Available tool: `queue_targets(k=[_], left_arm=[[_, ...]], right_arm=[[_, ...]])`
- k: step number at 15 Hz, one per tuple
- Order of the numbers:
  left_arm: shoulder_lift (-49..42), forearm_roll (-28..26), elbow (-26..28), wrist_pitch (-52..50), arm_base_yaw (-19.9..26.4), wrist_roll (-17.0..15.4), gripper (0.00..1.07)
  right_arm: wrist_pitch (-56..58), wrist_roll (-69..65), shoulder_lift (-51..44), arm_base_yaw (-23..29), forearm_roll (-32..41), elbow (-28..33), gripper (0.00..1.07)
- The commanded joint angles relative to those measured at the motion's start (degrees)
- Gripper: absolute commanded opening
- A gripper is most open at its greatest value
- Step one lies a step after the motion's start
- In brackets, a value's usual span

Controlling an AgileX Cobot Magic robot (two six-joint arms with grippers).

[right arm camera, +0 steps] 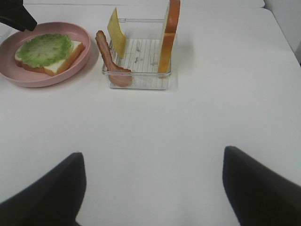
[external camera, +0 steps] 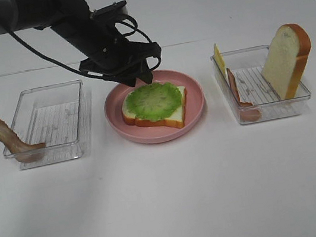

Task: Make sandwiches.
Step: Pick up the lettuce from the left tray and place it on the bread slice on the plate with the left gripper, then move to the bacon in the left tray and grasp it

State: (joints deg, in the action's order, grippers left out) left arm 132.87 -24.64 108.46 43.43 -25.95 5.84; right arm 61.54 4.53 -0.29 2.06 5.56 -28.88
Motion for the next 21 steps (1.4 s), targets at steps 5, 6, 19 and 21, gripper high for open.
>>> queue_targets(k=[5,6,19,21], left_arm=[[-4.70,21.14,0.00,2.01,-0.06,-13.75,0.77],[-5.73,24.64,0.00,4.01,-0.06,-16.16,0.77],[-12.20,24.64,0.29,30.37,13.18,-15.99,0.76],[-12.83,22.52,-0.06,30.37,14.95,-15.99,0.76]], right_arm=[[-0.74,0.00,-0.52,-0.34,-0.17,0.11,0.76],[-0.74,0.00,-0.52,-0.34,-0.17,0.11,0.76],[-0.74,0.00,-0.52,-0.34,-0.17,0.11,0.76],[-0.74,0.00,-0.52,-0.34,-0.17,0.11,0.76]])
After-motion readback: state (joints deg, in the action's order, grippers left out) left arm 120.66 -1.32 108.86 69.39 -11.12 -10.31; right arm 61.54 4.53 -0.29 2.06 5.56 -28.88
